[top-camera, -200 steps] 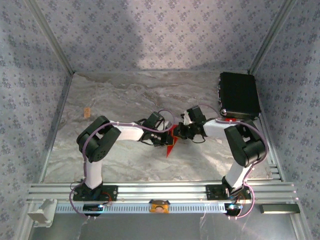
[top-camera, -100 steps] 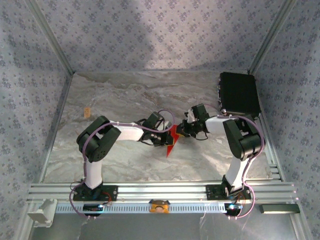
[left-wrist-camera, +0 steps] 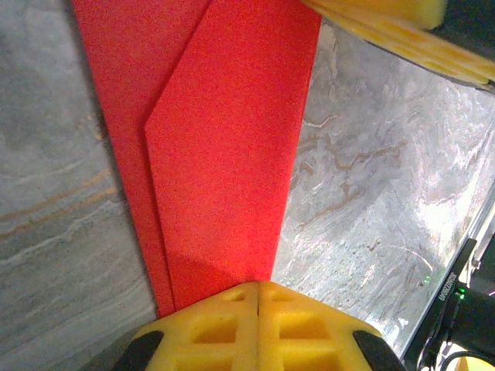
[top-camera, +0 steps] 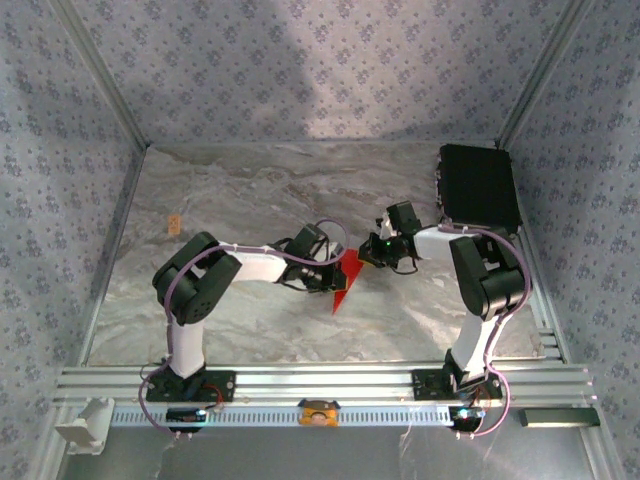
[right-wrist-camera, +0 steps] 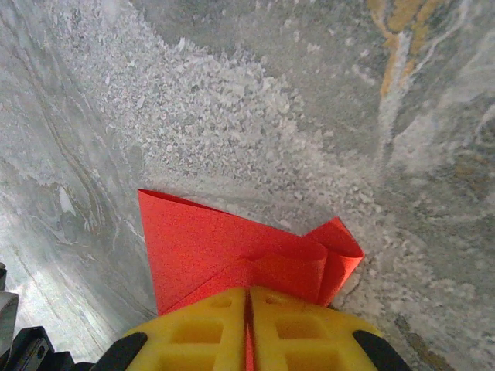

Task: Fold a paper plane with a square sheet of paper (pick it up from the middle)
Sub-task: Fold the wing for the fifth time at the center of the table.

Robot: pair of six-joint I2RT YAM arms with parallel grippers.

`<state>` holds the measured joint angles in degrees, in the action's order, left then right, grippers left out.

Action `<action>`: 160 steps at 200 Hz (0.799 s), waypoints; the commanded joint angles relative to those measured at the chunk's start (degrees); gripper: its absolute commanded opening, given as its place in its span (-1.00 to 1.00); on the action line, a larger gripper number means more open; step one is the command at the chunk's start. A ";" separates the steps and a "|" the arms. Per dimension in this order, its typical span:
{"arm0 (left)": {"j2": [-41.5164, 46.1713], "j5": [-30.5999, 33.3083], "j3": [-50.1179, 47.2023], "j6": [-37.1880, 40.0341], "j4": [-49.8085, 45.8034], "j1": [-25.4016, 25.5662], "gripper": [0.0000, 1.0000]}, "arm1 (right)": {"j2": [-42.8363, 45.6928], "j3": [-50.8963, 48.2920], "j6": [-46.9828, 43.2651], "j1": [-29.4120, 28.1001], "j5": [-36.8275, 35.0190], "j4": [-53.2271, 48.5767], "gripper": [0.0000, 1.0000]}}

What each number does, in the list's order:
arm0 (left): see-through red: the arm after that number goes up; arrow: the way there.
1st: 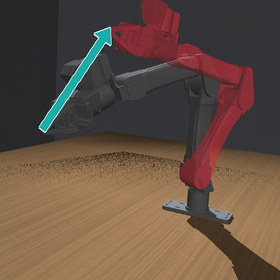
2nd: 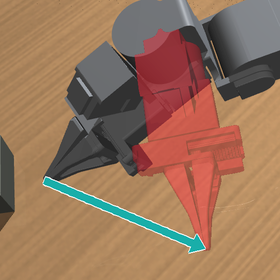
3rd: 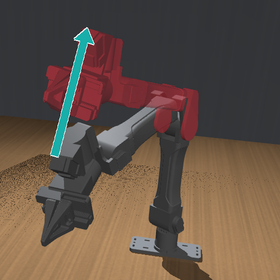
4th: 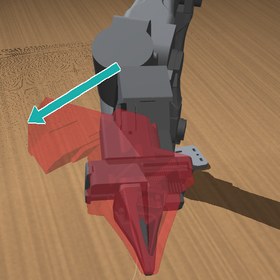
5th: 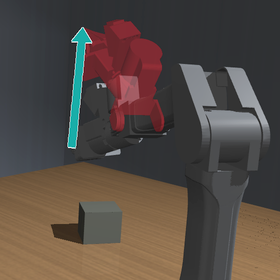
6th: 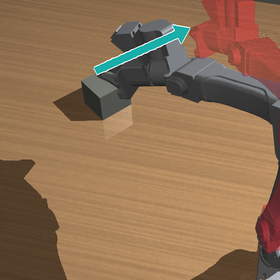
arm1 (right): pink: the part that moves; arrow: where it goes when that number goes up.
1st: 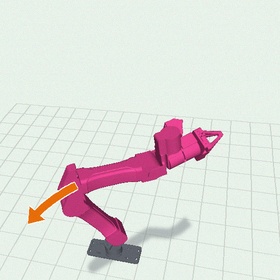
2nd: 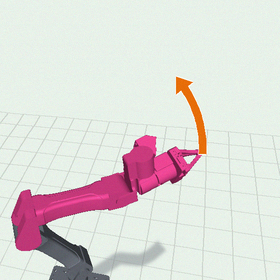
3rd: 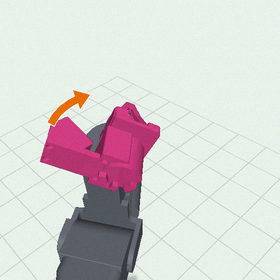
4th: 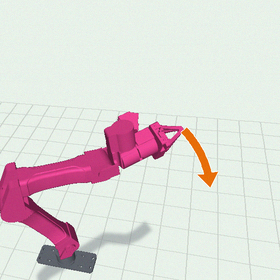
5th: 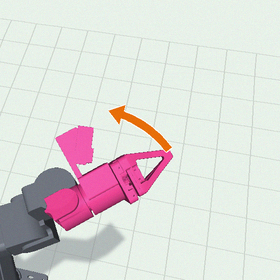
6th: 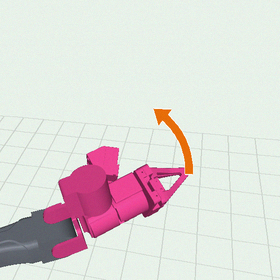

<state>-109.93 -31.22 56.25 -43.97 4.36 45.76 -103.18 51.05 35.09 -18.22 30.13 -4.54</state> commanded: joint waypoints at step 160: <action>-3.80 1.18 -2.00 0.03 -6.33 0.05 -1.00 | 9.48 -6.10 2.74 1.37 -2.49 6.47 -0.66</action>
<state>-109.84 -31.27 55.68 -44.16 5.08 45.74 -95.13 45.78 36.82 -16.19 26.79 0.89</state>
